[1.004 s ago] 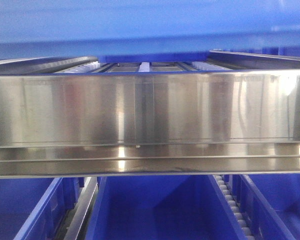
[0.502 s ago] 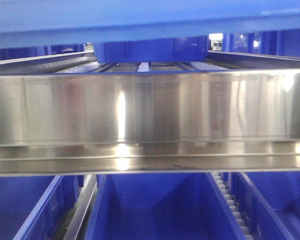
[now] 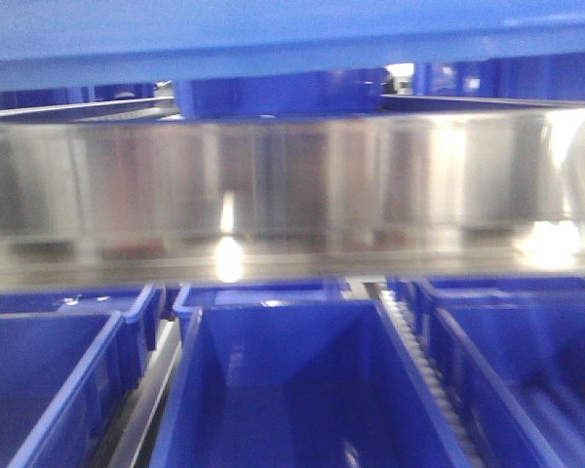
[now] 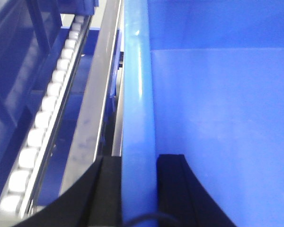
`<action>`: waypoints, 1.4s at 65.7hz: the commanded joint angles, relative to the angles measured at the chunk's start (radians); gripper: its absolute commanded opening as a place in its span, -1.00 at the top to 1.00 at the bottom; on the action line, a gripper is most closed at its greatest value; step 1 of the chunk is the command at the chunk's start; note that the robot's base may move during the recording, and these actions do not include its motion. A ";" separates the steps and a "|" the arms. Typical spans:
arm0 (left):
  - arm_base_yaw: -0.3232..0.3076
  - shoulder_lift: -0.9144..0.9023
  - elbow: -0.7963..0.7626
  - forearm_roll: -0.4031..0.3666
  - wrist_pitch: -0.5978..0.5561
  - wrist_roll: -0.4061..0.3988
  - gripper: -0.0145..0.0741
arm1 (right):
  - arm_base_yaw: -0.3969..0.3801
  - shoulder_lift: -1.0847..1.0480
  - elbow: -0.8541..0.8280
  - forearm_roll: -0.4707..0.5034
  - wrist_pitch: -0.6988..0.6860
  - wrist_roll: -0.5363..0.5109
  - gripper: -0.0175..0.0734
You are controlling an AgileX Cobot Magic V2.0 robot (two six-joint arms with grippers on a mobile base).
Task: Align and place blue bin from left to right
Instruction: 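Hold the bin with both grippers while the base backs away and turns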
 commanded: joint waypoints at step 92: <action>-0.017 0.004 -0.007 0.026 -0.093 -0.006 0.92 | 0.021 -0.003 -0.011 0.029 -0.157 -0.033 0.77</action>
